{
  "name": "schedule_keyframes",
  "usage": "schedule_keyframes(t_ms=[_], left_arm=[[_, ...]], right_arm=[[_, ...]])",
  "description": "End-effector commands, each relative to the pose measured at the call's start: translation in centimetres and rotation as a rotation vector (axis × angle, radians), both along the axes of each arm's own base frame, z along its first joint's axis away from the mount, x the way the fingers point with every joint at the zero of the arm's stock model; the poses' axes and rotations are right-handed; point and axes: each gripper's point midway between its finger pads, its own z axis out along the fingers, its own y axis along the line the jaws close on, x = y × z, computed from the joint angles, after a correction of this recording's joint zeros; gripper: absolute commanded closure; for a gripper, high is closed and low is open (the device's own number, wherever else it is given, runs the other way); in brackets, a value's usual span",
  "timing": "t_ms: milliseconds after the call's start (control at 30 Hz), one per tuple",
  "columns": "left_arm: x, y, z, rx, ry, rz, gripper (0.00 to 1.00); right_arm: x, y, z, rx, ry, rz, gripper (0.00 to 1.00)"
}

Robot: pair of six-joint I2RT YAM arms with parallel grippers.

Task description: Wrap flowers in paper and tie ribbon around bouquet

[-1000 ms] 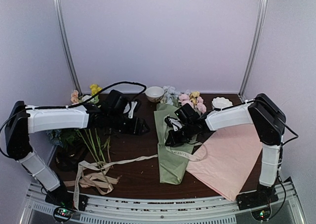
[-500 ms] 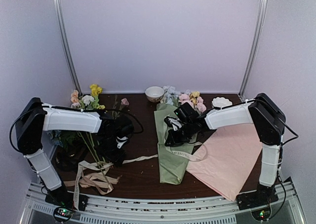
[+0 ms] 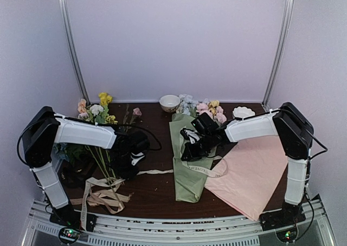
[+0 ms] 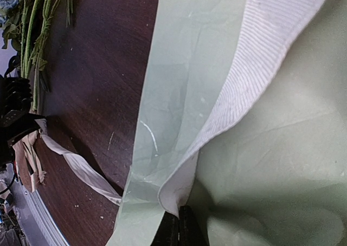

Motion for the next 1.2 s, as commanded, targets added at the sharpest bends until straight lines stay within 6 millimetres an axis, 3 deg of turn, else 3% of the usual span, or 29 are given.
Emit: schedule_keyframes(t_ms=[0, 100, 233, 433, 533, 633, 733, 800, 833, 900, 967, 1067, 1100, 1167], left_arm=[[2.9, -1.4, 2.5, -0.072, -0.159, -0.019, 1.0], [4.7, -4.2, 6.8, -0.206, -0.294, -0.077, 1.0], [5.2, -9.2, 14.0, -0.462, -0.44, -0.202, 1.0], [1.5, -17.1, 23.8, -0.891, -0.511, -0.502, 1.0], [-0.2, -19.7, 27.2, -1.058, -0.535, -0.613, 1.0], [-1.1, -21.8, 29.3, -1.197, -0.524, -0.673, 1.0], [0.9, -22.5, 28.6, -1.176, -0.531, -0.581, 1.0], [3.0, -22.2, 25.8, -1.107, -0.475, -0.466, 0.96], [4.2, -22.0, 23.0, -1.049, -0.408, -0.392, 0.87], [5.6, -20.8, 18.3, -0.932, -0.273, -0.29, 0.59], [5.4, -19.5, 15.0, -0.83, -0.197, -0.268, 0.36], [4.3, -17.2, 13.4, -0.757, -0.189, -0.28, 0.09], [4.0, -16.1, 13.4, -0.73, -0.207, -0.279, 0.03], [3.6, -13.6, 12.4, -0.638, -0.228, -0.265, 0.02]], right_arm=[[0.0, -0.3, 0.1, -0.01, 0.003, -0.002, 1.0], [0.0, -0.3, 0.0, -0.011, 0.007, -0.004, 1.0], [-0.1, -0.4, -0.2, -0.012, 0.011, -0.007, 1.0], [-0.1, -0.5, -0.5, -0.017, 0.014, -0.011, 1.0], [0.0, -0.5, -0.6, -0.018, 0.015, -0.013, 1.0], [0.1, -0.4, -0.6, -0.017, 0.018, -0.013, 1.0], [0.0, -0.3, -0.6, -0.014, 0.02, -0.014, 1.0], [0.0, -0.4, -0.5, -0.013, 0.02, -0.015, 1.0], [0.0, -0.4, -0.5, -0.012, 0.02, -0.015, 1.0], [0.0, -0.3, -0.4, -0.011, 0.021, -0.016, 1.0], [0.0, -0.4, -0.4, -0.01, 0.022, -0.016, 1.0], [-0.1, -0.5, -0.3, -0.011, 0.019, -0.016, 1.0], [-0.1, -0.6, -0.2, -0.012, 0.017, -0.015, 1.0], [-0.2, -0.6, -0.2, -0.015, 0.016, -0.015, 1.0]])
